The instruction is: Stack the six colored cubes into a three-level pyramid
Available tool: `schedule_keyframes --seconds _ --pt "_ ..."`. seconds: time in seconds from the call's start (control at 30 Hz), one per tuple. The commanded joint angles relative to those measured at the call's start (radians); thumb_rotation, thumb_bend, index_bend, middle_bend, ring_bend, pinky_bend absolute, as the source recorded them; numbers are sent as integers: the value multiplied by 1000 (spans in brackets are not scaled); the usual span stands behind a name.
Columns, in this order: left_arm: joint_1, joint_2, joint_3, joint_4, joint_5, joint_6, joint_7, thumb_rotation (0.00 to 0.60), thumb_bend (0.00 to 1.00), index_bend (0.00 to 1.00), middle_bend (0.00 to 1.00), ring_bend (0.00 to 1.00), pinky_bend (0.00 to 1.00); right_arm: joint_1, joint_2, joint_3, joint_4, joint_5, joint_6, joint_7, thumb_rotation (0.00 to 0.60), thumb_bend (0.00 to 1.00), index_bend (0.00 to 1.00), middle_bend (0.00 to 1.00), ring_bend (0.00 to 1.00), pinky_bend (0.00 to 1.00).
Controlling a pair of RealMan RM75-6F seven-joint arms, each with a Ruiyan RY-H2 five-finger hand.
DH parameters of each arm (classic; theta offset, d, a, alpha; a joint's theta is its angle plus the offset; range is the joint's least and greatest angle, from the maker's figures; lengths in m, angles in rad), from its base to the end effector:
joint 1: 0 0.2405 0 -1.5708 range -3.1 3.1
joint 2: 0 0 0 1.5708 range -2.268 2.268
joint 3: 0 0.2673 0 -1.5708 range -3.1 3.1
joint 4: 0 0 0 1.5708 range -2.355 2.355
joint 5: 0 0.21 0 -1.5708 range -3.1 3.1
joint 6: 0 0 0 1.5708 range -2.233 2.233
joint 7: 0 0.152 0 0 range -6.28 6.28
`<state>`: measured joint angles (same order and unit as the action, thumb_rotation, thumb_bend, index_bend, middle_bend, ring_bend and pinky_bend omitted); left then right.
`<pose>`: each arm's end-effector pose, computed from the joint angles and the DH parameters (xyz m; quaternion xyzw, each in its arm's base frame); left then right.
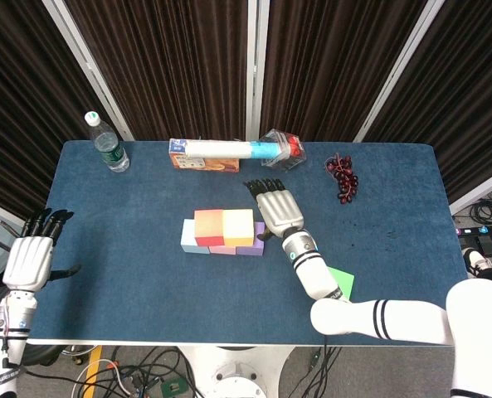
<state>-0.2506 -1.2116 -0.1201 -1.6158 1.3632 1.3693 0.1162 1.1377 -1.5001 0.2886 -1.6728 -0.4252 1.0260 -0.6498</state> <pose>-0.2931 0.2542 0.1333 -0.6019 -0.3838 -0.3975 0.5766 -0.0330 -0.3968 -0.0054 0.7258 -0.4267 0.3439 0.4158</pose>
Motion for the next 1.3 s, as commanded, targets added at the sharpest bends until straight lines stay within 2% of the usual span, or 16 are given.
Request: schedule_keyframes --seconds 0.03,0.17,0.33,0.5,0.7,1.07,1.3 --pt "2 0 1 -1 3 3 0 600 0 146 111 46 66 -34 91 -14 -111 -26 28 -5 600 16 14 56 0 0" --pt "1 2 0 -7 6 7 5 600 0 146 111 46 66 -69 160 -12 -216 -88 29 40 600 16 14 56 0 0" --pt "2 4 -2 -19 4 10 18 600 0 146 110 46 66 -58 156 -8 -247 -128 -5 65 600 15 14 56 0 0" --pt "7 12 0 -31 0 15 25 600 0 146 111 46 66 1 104 -10 -207 -128 -49 42 600 9 14 56 0 0" --pt "13 16 0 -35 -4 20 25 600 0 146 111 46 66 73 47 -16 -167 -129 -68 -11 600 5 62 49 0 0" --pt "21 19 -3 -31 -14 24 15 600 0 146 111 47 65 177 -49 -13 -24 -142 -97 -62 600 7 283 42 0 0" --pt "20 18 -3 -26 -22 15 9 600 0 146 110 46 66 232 -115 -21 87 -91 -124 -92 599 9 303 43 0 0"
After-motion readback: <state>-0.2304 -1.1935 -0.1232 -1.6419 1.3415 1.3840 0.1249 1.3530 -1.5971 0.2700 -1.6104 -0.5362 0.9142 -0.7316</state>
